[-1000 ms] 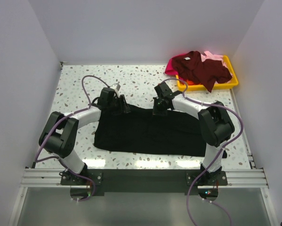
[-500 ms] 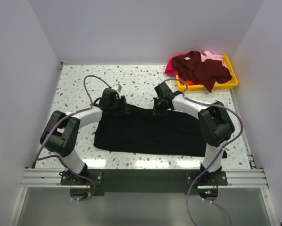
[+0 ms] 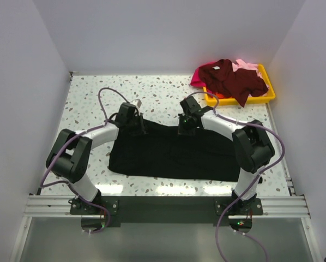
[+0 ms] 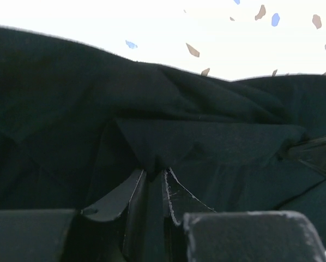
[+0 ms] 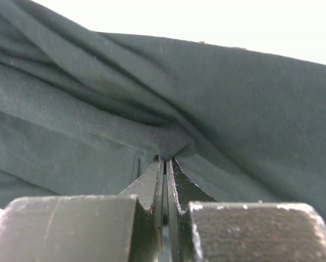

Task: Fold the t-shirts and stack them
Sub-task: Fold the tshirt

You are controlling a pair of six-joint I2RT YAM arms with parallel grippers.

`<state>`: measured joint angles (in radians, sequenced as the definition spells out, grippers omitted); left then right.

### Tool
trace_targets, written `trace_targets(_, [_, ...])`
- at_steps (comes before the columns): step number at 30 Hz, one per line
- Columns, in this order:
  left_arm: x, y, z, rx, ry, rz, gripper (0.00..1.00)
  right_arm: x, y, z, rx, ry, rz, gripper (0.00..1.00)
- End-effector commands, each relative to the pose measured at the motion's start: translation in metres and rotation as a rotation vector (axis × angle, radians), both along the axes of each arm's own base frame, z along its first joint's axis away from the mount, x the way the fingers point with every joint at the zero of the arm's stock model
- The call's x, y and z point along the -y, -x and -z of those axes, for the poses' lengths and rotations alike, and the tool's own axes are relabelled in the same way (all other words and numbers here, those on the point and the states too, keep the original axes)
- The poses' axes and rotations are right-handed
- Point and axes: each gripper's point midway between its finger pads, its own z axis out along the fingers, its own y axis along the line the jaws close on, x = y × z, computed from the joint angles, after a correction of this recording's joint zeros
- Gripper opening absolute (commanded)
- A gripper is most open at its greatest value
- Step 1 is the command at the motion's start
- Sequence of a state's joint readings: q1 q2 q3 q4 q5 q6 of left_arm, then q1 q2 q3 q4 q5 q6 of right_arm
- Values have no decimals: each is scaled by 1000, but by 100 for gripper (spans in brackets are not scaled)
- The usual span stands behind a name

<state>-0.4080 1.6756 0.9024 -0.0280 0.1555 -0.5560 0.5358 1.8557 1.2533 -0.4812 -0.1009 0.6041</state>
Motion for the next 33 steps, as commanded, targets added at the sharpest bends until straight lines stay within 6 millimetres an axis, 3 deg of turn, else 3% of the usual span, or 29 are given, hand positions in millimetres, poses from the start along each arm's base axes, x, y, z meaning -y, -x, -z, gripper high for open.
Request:
trace_targets(1, [0, 4, -28, 24, -5, 25, 20, 4, 9, -30, 41, -23, -35, 0])
trace_targets(8, [-4, 39, -37, -62, -1, 76, 19, 13, 40, -36, 22, -19, -67, 0])
trace_targets(19, [-5, 95, -40, -178, 61, 173, 19, 0, 97, -23, -25, 29, -158, 0])
trace_targets(33, [-18, 161, -22, -309, 98, 222, 22, 14, 123, -7, -73, 69, -163, 0])
